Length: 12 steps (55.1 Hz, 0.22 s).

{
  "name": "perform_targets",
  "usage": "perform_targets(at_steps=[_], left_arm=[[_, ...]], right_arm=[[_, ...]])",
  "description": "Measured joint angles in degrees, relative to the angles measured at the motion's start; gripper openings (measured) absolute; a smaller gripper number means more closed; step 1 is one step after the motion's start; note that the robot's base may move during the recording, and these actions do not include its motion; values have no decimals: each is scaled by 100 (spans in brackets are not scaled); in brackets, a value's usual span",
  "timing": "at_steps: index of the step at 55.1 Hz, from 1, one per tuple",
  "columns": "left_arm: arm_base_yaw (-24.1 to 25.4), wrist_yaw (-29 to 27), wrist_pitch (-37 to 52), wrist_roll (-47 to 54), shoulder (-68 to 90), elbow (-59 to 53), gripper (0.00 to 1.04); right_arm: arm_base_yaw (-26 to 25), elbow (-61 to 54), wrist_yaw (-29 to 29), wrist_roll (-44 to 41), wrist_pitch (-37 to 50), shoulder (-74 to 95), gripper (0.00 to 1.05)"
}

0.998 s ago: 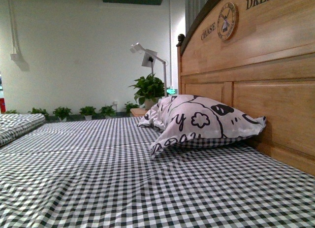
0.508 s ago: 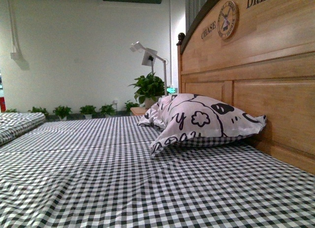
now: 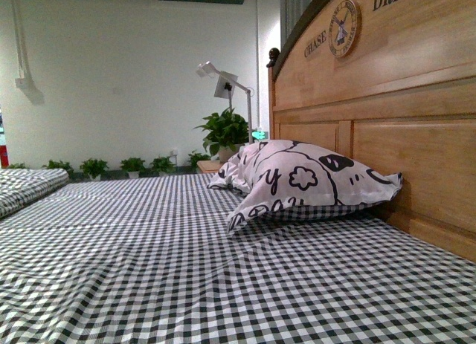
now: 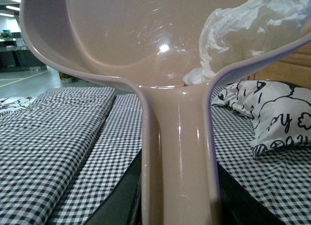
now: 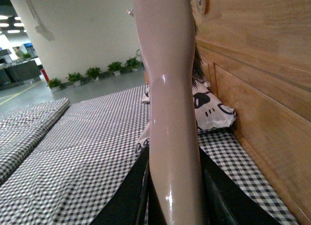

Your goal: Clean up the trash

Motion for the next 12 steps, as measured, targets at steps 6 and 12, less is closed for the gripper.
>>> perform_targets(at_steps=[6, 12], left_arm=[[0, 0, 2, 0, 0, 2, 26], [0, 0, 2, 0, 0, 0, 26]], right_arm=[[0, 0, 0, 0, -2, 0, 23], [0, 0, 0, 2, -2, 0, 23]])
